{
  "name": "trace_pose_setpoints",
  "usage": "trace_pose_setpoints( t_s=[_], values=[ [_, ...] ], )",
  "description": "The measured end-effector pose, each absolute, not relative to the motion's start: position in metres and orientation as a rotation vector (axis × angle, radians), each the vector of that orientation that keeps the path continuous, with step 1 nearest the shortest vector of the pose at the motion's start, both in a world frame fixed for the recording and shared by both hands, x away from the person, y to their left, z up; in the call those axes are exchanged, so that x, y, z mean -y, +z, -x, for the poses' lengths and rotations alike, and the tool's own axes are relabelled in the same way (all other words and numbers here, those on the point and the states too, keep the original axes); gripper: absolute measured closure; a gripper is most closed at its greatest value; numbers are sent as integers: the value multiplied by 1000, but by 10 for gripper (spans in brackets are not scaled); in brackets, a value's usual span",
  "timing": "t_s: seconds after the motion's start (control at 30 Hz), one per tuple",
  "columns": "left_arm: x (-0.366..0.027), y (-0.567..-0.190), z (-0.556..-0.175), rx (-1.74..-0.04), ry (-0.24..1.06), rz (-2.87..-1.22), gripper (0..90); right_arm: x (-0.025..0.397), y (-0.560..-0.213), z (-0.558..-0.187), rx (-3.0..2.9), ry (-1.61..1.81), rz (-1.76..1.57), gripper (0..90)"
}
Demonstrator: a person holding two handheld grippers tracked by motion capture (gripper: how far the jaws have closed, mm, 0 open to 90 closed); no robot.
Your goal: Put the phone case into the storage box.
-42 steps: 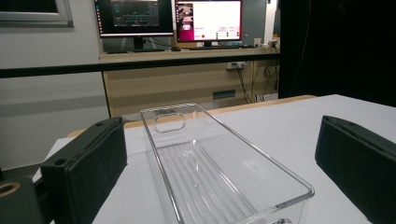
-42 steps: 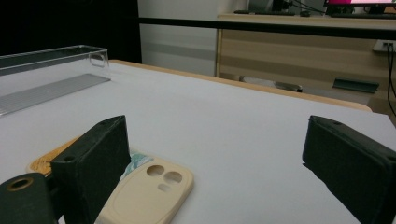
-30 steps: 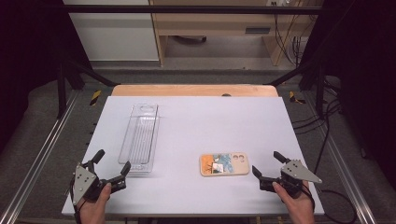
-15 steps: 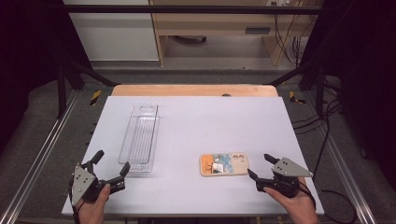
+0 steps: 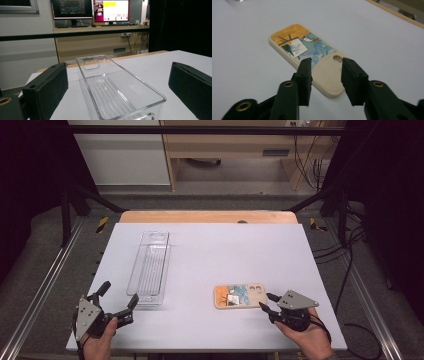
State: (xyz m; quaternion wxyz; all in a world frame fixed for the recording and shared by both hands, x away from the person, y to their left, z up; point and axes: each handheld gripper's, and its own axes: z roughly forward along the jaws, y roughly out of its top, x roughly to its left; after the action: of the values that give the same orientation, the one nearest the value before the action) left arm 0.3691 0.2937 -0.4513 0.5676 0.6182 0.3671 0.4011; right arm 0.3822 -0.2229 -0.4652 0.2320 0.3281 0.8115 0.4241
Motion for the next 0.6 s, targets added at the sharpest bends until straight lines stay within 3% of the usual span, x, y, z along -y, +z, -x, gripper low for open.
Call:
trace_pose_setpoints(
  t_s=[0.3,0.6],
  values=[
    [-294,-451,-369,-863,938,-1453,26,218,-472,-380,-2317,1143,-870,801],
    [-294,-451,-368,-862,936,-1453,27,217,-476,-379,-2370,1118,-856,893]
  ],
)
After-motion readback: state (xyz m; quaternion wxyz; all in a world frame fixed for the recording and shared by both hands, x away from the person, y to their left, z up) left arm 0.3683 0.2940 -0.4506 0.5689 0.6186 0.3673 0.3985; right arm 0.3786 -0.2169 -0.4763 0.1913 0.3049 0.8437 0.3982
